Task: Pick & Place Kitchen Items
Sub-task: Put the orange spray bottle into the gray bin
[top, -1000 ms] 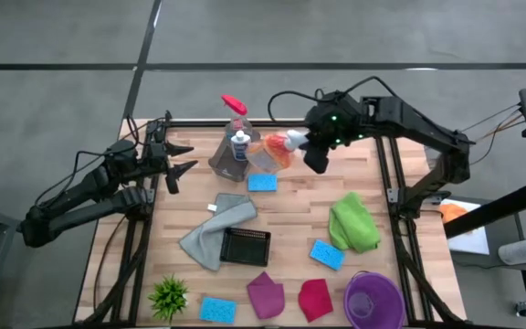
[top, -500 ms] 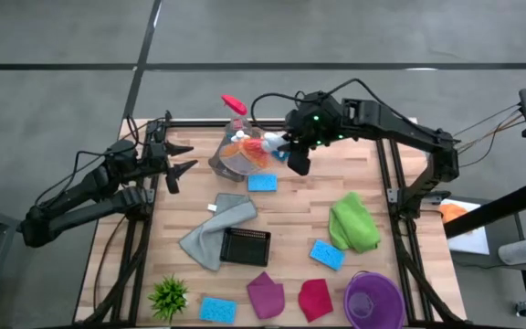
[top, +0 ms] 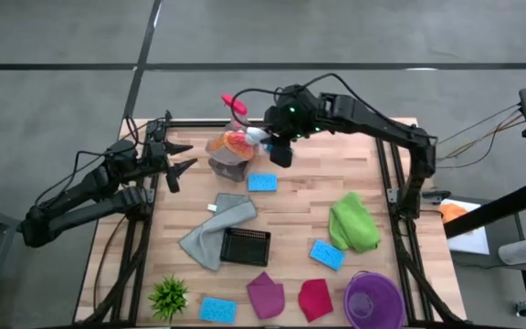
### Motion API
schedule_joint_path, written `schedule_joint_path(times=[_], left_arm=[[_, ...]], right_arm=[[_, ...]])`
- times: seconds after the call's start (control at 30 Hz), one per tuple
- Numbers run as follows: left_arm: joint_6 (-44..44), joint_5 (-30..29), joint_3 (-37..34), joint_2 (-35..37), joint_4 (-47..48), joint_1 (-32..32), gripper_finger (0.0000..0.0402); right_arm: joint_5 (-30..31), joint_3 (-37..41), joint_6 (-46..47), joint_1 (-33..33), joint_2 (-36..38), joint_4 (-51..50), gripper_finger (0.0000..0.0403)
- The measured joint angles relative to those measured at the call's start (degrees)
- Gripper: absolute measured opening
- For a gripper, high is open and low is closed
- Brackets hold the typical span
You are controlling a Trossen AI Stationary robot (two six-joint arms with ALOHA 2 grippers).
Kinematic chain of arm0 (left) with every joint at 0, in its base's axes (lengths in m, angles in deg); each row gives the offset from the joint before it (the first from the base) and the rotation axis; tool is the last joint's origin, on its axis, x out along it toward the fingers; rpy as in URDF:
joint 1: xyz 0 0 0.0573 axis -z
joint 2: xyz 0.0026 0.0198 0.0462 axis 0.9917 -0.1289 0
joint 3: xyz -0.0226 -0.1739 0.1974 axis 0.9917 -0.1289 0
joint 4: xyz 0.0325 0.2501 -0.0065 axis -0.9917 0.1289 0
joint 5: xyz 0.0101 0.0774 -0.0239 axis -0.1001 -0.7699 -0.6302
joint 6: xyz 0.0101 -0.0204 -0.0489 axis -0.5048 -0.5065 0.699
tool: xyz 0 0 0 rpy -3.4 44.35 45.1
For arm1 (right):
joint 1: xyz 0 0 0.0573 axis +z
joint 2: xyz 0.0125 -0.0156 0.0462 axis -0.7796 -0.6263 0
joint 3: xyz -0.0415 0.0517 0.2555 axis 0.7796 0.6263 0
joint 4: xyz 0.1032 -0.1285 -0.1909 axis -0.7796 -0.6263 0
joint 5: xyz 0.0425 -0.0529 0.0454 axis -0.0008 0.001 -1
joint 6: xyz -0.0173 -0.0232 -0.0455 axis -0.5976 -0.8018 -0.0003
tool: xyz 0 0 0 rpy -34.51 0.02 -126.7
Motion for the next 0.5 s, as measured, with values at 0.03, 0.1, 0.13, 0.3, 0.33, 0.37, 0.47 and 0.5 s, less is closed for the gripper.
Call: schedule_joint_path(times=[0.03,0.1,0.13,0.3,0.33,0.37,0.47,0.5], left_arm=[[-0.05,-0.01,0.0,0.0,-0.01,0.0,0.0216],[-0.15,-0.01,0.0,0.0,0.01,0.0,0.0216],[-0.15,-0.01,0.0,0.0,0.01,0.0,0.0216],[-0.29,-0.74,0.0,0.0,0.25,0.0,0.0216],[-0.43,-0.84,0.0,0.0,0.39,-0.01,0.0216],[-0.46,-0.84,0.0,0.0,0.46,-0.04,0.0216],[-0.57,-0.86,0.0,0.0,0.65,-0.06,0.0216],[-0.57,-0.86,0.0,0.0,0.74,-0.04,0.0216]], right_arm=[[-0.22,-1.48,-0.22,-0.21,-1.2,-0.89,0.0095],[-0.45,-4.86,-1.3,-0.8,-3.82,-3.78,0.0095],[-0.51,-6.8,-1.78,-0.96,-5.33,-5.51,0.0095],[-0.69,-15.18,-3.84,-1.91,-11.86,-12.37,0.0095],[-1.05,-13.82,-4.29,-2.0,-11.67,-11.43,0.0095],[-1.55,-12.88,-4.72,-2.36,-11.55,-11.48,0.0095],[-1.79,-12.25,-5.08,-3.03,-12.23,-12.05,0.0095],[-1.91,-12.06,-5.14,-3.29,-12.29,-12.52,0.0095]])
